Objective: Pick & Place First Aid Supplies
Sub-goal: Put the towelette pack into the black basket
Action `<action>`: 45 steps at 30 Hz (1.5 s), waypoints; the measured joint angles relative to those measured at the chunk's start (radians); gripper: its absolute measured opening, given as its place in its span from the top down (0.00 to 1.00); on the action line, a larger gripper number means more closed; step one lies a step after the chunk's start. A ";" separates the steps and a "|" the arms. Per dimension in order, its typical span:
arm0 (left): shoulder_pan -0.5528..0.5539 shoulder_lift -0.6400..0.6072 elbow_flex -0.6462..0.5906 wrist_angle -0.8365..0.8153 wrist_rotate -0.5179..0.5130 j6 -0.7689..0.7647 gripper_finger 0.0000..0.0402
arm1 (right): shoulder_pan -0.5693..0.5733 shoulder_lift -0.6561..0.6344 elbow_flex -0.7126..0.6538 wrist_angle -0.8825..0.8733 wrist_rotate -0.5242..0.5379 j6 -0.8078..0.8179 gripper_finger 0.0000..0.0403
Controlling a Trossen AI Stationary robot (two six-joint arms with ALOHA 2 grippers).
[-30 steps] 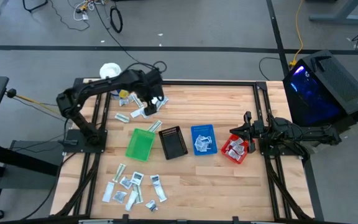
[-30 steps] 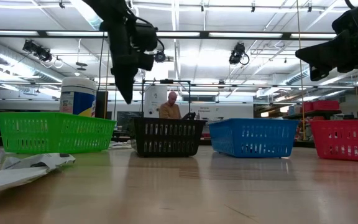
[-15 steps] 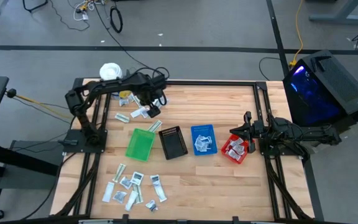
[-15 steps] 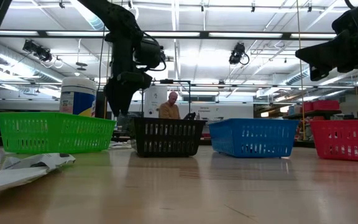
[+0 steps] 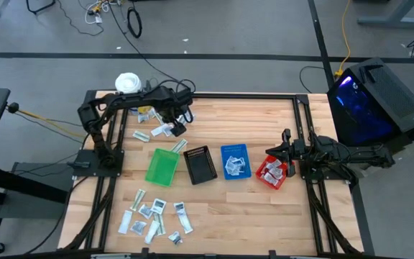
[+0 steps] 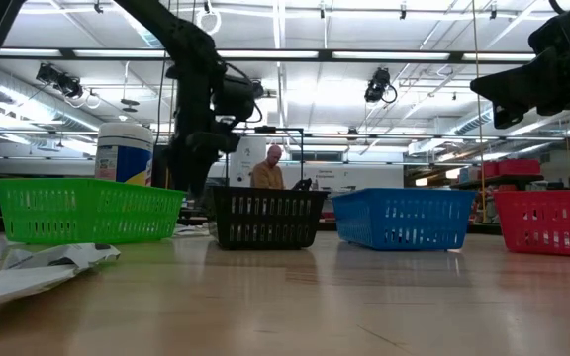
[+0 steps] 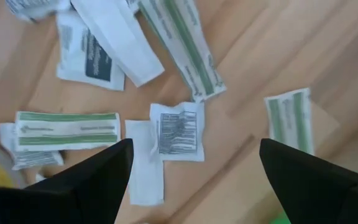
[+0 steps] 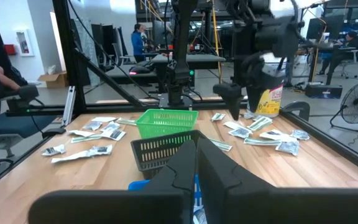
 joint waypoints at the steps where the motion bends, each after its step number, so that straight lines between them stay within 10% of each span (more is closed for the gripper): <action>1: 0.000 0.001 -0.019 0.014 0.000 0.000 0.11 | 0.000 0.000 0.000 0.000 0.000 0.000 0.94; 45: 0.054 0.042 -0.204 0.264 0.061 0.021 0.12 | 0.000 0.000 0.000 0.000 0.000 0.000 0.94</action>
